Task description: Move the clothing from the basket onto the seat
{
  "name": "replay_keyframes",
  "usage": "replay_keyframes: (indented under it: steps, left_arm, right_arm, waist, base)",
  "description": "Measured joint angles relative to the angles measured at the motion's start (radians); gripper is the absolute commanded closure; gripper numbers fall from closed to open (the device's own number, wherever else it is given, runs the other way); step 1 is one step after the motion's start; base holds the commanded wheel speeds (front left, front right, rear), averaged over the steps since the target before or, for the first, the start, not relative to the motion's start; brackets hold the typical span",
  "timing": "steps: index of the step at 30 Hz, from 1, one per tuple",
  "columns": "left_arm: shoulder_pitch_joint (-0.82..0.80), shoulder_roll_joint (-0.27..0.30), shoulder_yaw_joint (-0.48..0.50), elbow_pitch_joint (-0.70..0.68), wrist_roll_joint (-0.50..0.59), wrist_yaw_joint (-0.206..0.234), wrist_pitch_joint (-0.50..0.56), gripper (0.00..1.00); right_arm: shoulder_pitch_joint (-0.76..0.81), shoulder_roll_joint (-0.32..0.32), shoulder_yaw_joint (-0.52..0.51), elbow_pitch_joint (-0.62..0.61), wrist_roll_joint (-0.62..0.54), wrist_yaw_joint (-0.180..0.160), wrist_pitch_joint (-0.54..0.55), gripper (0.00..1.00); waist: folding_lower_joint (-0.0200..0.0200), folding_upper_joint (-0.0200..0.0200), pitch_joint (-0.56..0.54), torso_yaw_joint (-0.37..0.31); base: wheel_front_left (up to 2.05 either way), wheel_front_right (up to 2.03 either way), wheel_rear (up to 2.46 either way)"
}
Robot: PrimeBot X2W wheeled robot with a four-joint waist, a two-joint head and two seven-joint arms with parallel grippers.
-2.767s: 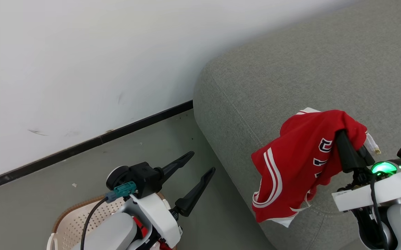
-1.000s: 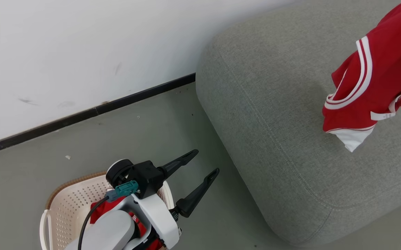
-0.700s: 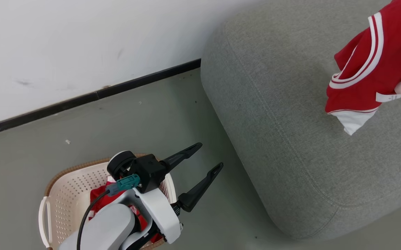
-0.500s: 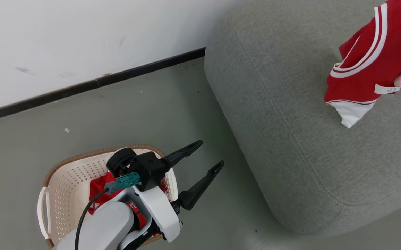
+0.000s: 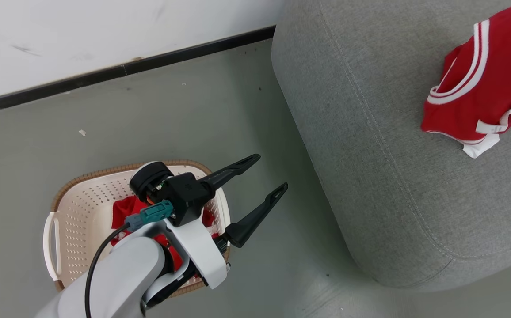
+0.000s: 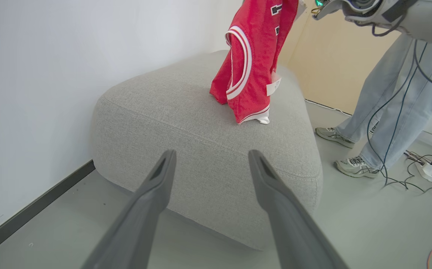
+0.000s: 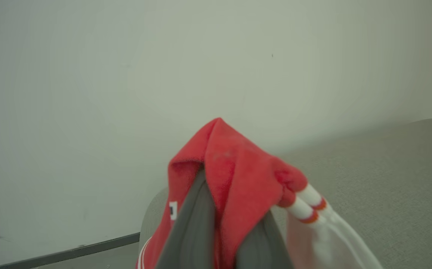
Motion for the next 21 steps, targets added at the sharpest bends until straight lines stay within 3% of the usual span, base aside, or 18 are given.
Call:
replay_keyframes:
  steps: [14, 15, 17, 18, 19, 21]
  left_arm:
    - [-0.011, 0.044, -0.016, -0.014, 0.008, 0.000, 0.012, 0.00]
    - [-0.011, 0.045, -0.017, -0.014, 0.008, 0.000, 0.012, 0.00]
    - [-0.011, 0.045, -0.020, -0.014, 0.007, 0.000, 0.012, 0.00]
    - [-0.011, 0.046, -0.021, -0.014, 0.007, 0.000, 0.012, 0.00]
    - [-0.011, 0.046, -0.022, -0.014, 0.006, 0.000, 0.012, 0.00]
    - [-0.011, 0.048, -0.023, -0.013, 0.005, 0.000, 0.012, 0.00]
  right_arm:
    - [0.083, 0.068, 0.093, 0.110, 0.009, 0.000, -0.002, 1.00]
    - [0.087, 0.070, 0.096, 0.118, 0.009, 0.000, -0.002, 0.93]
    - [0.098, 0.074, 0.113, 0.126, 0.011, 0.000, -0.002, 0.59]
    - [0.101, 0.077, 0.130, 0.134, 0.010, 0.000, -0.002, 0.25]
    - [0.104, 0.082, 0.144, 0.141, 0.010, 0.000, -0.002, 0.03]
    - [0.113, 0.093, 0.164, 0.147, 0.011, 0.000, 0.000, 0.00]
  waist:
    - [0.0000, 0.0000, 0.037, -0.030]
    - [0.0000, 0.0000, 0.037, -0.032]
    - [0.0000, 0.0000, 0.034, -0.036]
    - [0.0000, 0.0000, 0.033, -0.038]
    - [0.0000, 0.0000, 0.032, -0.040]
    - [0.0000, 0.0000, 0.030, -0.044]
  base:
    - [0.00, 0.00, 0.00]
    - [0.00, 0.00, 0.00]
    - [0.00, 0.00, 0.00]
    - [0.00, 0.00, 0.00]
    - [0.00, 0.00, 0.00]
    - [0.00, 0.00, 0.00]
